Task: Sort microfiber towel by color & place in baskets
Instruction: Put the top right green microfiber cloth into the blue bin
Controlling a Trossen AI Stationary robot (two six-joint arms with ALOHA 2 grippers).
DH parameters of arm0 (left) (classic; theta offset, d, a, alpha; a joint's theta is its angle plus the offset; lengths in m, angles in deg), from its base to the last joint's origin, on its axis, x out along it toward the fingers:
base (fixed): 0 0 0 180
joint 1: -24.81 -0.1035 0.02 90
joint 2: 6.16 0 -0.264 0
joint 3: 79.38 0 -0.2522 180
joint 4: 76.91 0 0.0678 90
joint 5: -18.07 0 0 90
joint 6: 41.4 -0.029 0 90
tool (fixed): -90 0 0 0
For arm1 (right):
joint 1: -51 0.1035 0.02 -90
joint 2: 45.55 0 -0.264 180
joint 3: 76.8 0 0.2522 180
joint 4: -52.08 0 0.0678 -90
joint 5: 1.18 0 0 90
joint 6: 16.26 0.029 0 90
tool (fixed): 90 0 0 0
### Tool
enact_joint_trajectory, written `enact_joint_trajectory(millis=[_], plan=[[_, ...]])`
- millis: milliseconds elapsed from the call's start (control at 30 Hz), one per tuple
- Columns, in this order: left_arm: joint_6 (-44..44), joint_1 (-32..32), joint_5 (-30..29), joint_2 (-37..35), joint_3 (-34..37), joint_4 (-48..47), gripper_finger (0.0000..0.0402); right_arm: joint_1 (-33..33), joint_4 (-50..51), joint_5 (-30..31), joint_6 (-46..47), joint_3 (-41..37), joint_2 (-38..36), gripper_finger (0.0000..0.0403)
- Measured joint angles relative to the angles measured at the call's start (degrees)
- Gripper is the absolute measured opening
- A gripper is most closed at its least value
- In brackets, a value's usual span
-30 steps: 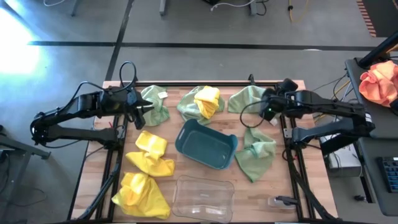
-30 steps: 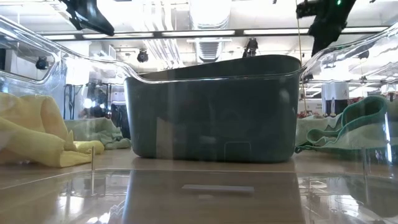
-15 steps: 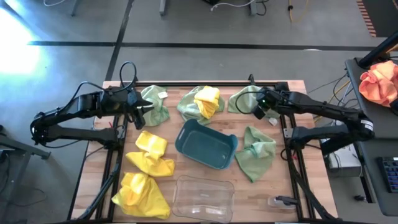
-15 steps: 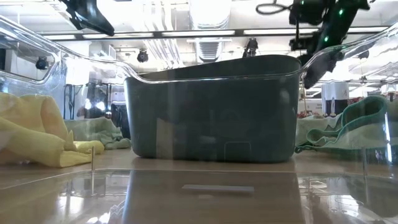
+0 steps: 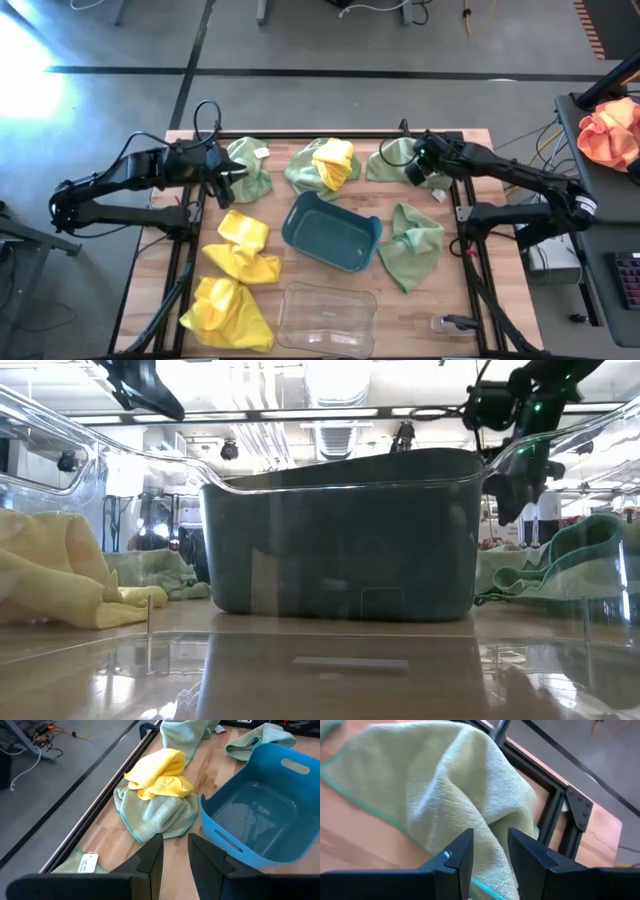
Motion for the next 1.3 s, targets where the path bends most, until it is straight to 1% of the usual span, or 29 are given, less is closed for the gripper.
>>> enact_joint_trajectory(millis=[167, 400, 533, 733, 833, 1067, 1300], plan=[[0.8, 0.0, 0.01, 0.0, 0.34, 0.5, 0.0075, -2.46, -1.23, -0.53, 0.0, 0.0, 3.34, 0.0114], [1.91, 0.0, 0.03, -0.01, 0.48, 0.54, 0.0075, -4.36, -2.96, -5.97, 0.29, 0.0, 9.53, 0.0114], [2.36, 0.0, 0.03, -0.01, 0.48, 0.52, 0.0075, -4.36, -2.99, -6.29, 2.26, 0.0, 12.48, 0.0114], [2.36, 0.0, 0.03, -0.01, 0.48, 0.55, 0.0075, -4.36, -4.3, -6.27, 1.37, 0.0, 15.07, 0.0116], [2.36, 0.0, 0.03, 0.0, 0.48, 0.67, 0.0075, -4.36, -4.95, -6.28, 0.18, 0.0, 15.46, 0.0128], [2.36, 0.0, 0.03, -0.01, 0.48, 1.97, 0.0075, -4.36, -6.92, -6.23, -0.51, 0.0, 15.44, 0.0172], [2.56, 0.0, 0.03, -0.01, 0.48, 2.16, 0.0075, -4.36, -7.18, -5.99, -1.09, 0.0, 15.79, 0.0196]])
